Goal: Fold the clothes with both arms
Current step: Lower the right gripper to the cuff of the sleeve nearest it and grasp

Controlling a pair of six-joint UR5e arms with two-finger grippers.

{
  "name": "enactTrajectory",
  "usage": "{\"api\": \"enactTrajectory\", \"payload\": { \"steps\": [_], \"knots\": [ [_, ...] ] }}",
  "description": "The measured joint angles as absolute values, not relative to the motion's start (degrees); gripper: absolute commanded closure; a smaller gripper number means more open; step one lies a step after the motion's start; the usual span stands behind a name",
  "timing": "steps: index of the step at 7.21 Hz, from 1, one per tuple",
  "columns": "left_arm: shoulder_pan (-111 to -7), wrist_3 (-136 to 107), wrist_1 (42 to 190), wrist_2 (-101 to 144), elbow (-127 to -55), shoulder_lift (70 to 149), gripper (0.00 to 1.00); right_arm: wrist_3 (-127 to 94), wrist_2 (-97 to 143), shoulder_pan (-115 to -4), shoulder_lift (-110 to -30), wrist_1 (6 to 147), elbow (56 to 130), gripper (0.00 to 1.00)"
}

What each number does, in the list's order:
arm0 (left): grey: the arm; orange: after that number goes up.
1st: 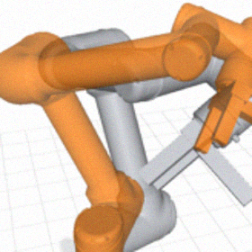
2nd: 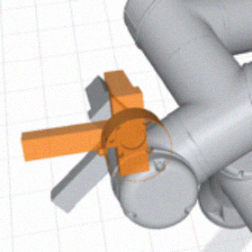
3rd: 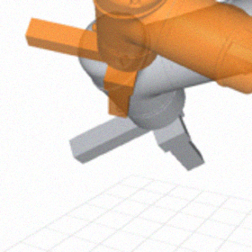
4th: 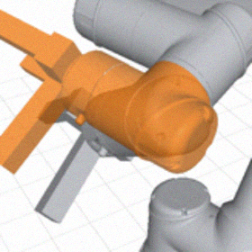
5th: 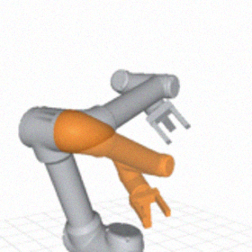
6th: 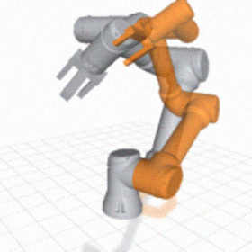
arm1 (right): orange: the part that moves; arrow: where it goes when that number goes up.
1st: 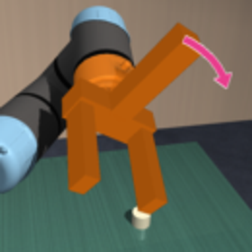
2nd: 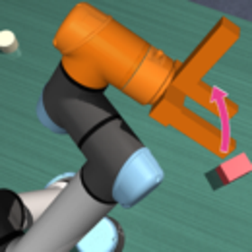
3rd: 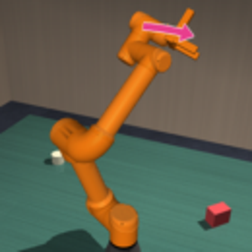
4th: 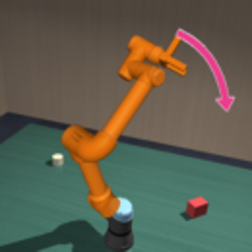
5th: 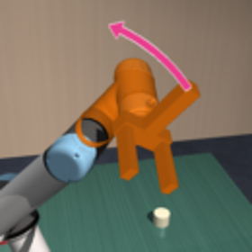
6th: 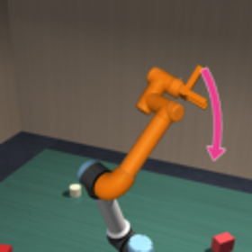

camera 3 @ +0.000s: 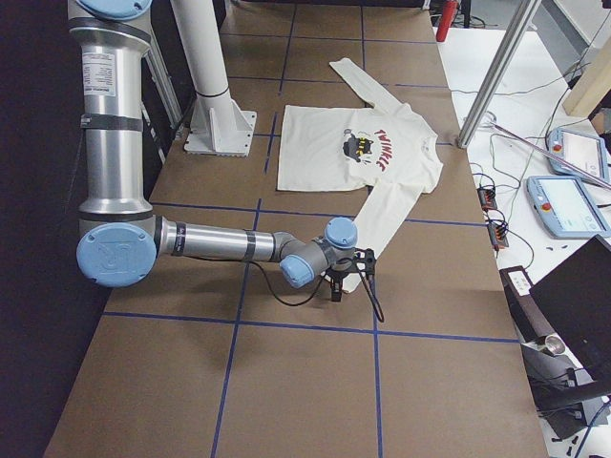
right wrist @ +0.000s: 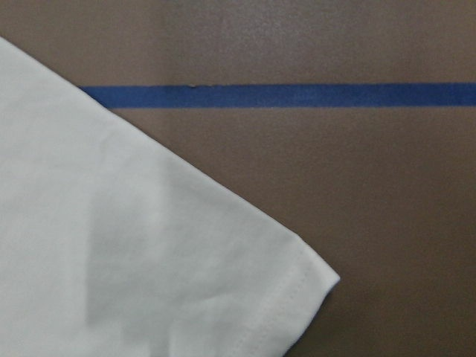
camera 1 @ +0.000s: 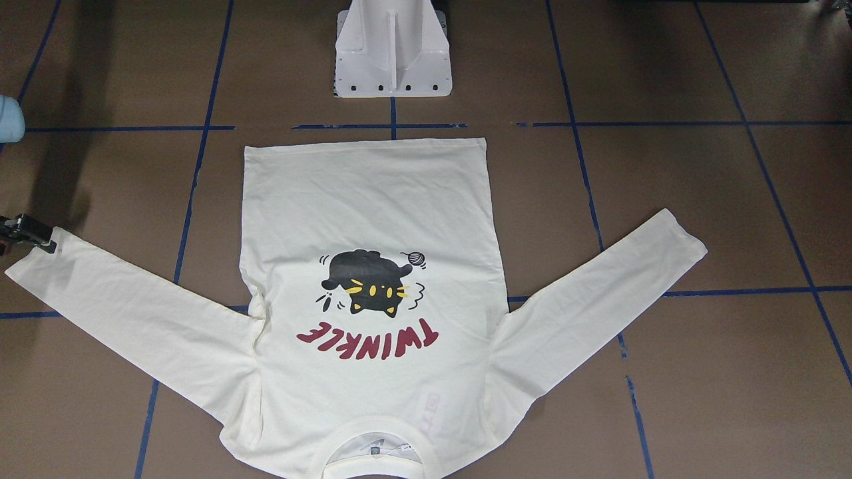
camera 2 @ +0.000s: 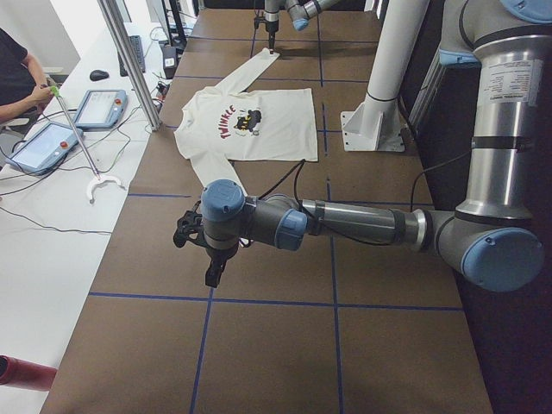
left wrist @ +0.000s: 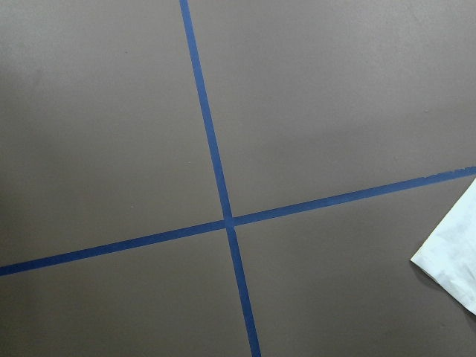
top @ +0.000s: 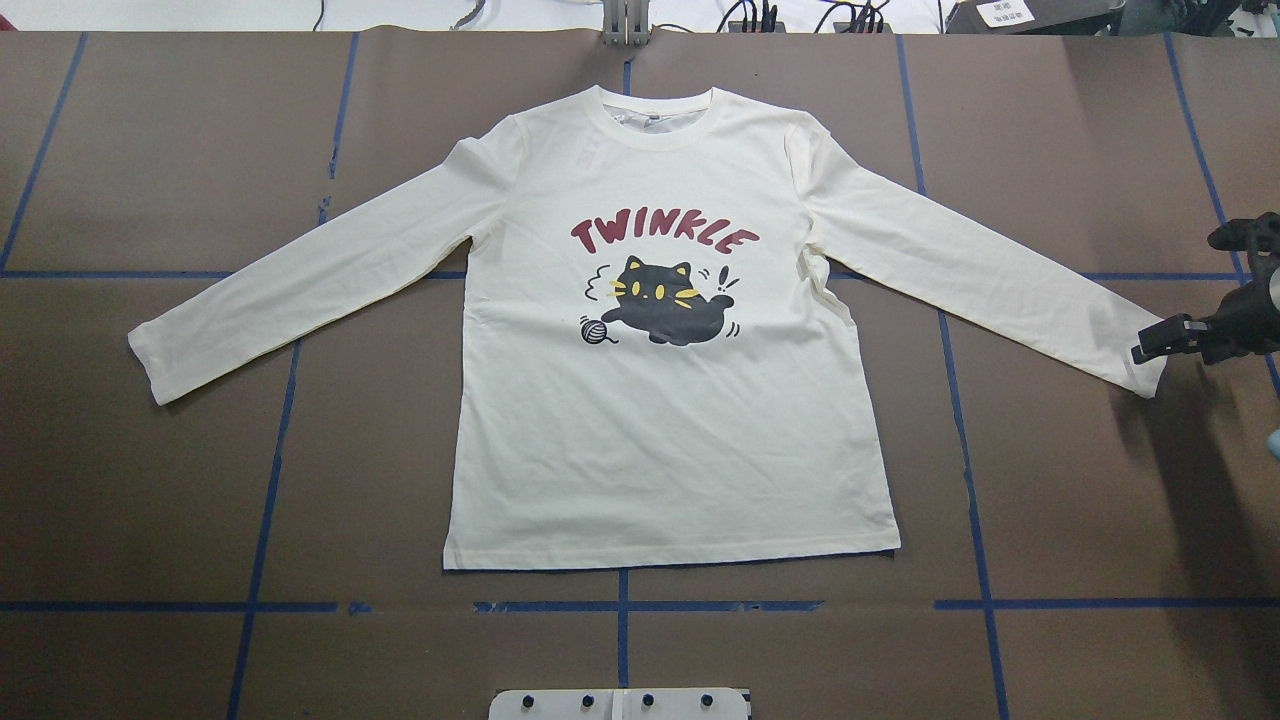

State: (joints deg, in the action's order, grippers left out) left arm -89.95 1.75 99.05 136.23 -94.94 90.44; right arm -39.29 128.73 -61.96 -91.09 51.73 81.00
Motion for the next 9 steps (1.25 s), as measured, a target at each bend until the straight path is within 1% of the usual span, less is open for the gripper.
{"api": "enactTrajectory", "payload": {
  "steps": [1,2,3,4,9],
  "knots": [
    [-89.93,1.76,99.07,136.21,-94.94,90.44,0.00,-39.29,128.50,-61.74,-90.92,51.76,80.66,0.35],
    [-89.92,1.76,99.13,136.17,-94.97,90.44,0.00,-39.29,128.24,-61.61,-90.86,51.78,80.50,0.73],
    [-89.92,1.76,99.19,136.15,-95.00,90.44,0.00,-39.28,128.18,-61.57,-90.86,51.83,80.47,0.91],
    [-89.91,1.80,99.22,136.15,-95.00,90.44,0.00,-39.29,128.24,-61.56,-90.87,51.87,80.50,1.00],
    [-89.91,1.76,99.40,136.12,-94.93,90.54,0.00,-39.29,128.99,-61.23,-89.81,51.98,81.86,1.00]
  ]
}}
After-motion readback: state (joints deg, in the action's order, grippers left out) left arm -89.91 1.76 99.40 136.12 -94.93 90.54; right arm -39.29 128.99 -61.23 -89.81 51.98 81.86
